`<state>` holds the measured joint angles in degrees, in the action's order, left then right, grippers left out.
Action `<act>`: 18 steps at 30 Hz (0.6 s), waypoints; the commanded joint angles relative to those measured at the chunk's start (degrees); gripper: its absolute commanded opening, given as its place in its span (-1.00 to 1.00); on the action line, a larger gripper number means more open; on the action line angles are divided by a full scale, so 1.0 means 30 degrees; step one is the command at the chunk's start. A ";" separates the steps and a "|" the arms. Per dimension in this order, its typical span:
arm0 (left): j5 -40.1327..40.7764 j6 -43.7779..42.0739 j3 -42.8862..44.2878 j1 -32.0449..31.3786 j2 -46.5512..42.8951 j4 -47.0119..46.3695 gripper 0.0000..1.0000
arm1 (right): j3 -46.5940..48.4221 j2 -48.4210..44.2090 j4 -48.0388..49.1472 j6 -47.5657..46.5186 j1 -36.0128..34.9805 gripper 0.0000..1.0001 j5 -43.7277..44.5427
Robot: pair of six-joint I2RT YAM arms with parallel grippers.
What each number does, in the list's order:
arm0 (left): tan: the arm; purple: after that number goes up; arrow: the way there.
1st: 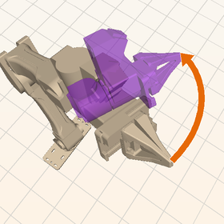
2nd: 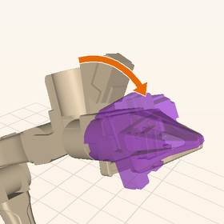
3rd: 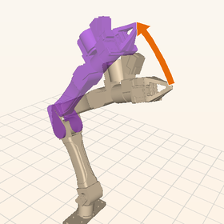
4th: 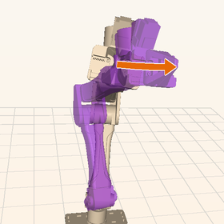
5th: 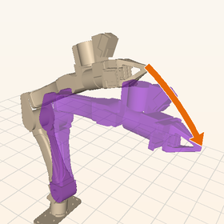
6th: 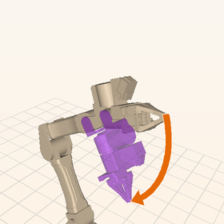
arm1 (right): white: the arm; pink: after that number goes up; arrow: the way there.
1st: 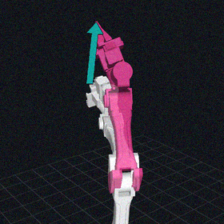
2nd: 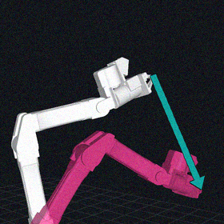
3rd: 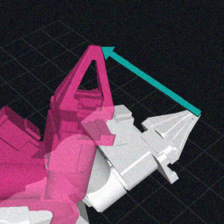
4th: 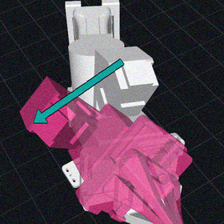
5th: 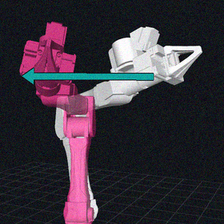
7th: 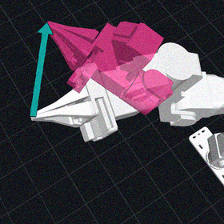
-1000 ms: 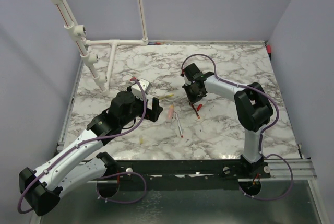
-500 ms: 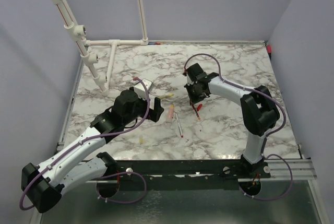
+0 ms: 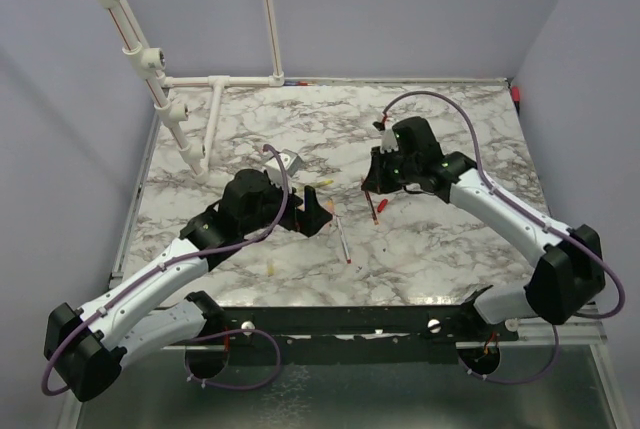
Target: Insert the pens into the pen caps
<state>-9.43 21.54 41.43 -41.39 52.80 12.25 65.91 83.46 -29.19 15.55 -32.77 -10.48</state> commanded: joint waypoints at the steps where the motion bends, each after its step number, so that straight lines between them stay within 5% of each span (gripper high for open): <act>1: -0.3361 0.2401 -0.0304 -0.0091 -0.0142 -0.2767 0.92 | -0.1100 -0.2536 0.2015 0.1720 0.0056 -0.99 -0.2946; 18: -0.8231 0.8302 -0.0772 -0.0068 -0.0197 -1.0601 0.90 | -0.3050 -0.7213 1.0718 0.7310 -0.0162 -0.99 -1.0107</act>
<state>-29.23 41.08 39.53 -41.39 52.66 -10.90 57.87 62.87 -7.03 31.75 -32.84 -33.10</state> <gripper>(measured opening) 0.954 0.027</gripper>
